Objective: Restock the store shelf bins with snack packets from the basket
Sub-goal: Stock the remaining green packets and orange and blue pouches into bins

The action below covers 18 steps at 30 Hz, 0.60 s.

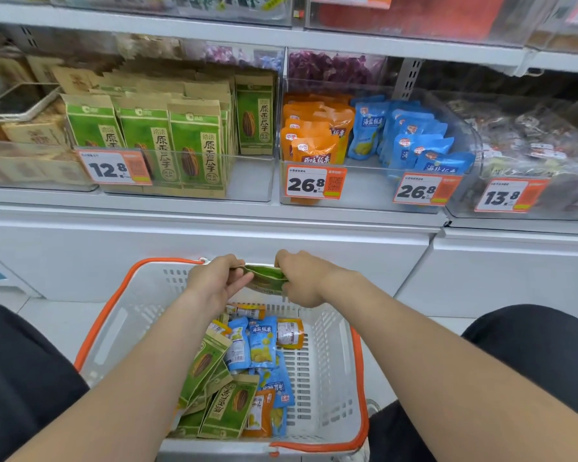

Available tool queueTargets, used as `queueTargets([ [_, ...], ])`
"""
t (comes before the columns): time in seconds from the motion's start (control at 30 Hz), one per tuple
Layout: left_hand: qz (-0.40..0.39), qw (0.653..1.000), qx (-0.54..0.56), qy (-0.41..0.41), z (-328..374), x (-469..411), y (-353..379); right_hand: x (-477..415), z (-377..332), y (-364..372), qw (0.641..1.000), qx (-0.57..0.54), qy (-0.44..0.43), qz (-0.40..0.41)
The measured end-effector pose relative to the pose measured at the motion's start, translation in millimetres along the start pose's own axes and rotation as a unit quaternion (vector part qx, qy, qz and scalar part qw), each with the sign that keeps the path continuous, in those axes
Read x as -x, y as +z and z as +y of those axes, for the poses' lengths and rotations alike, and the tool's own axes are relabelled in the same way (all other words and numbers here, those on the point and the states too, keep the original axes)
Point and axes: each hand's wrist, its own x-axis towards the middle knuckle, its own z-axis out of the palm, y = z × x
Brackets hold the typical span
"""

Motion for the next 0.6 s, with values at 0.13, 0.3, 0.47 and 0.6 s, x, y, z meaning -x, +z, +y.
queueTargets([
  [0.13,0.044,0.928,-0.343,0.136,-6,1,-9,1,6,-13,1.000,0.004,0.001,0.018],
  [0.3,-0.029,0.765,-0.517,0.383,-7,12,2,2,7,-38,0.994,-0.043,0.025,0.096],
  [0.47,-0.095,0.818,-0.351,0.446,12,41,24,4,-9,-60,0.919,-0.175,0.039,0.351],
  [0.6,-0.058,0.862,-0.261,0.430,30,60,44,11,-23,-79,0.849,-0.235,0.075,0.467],
])
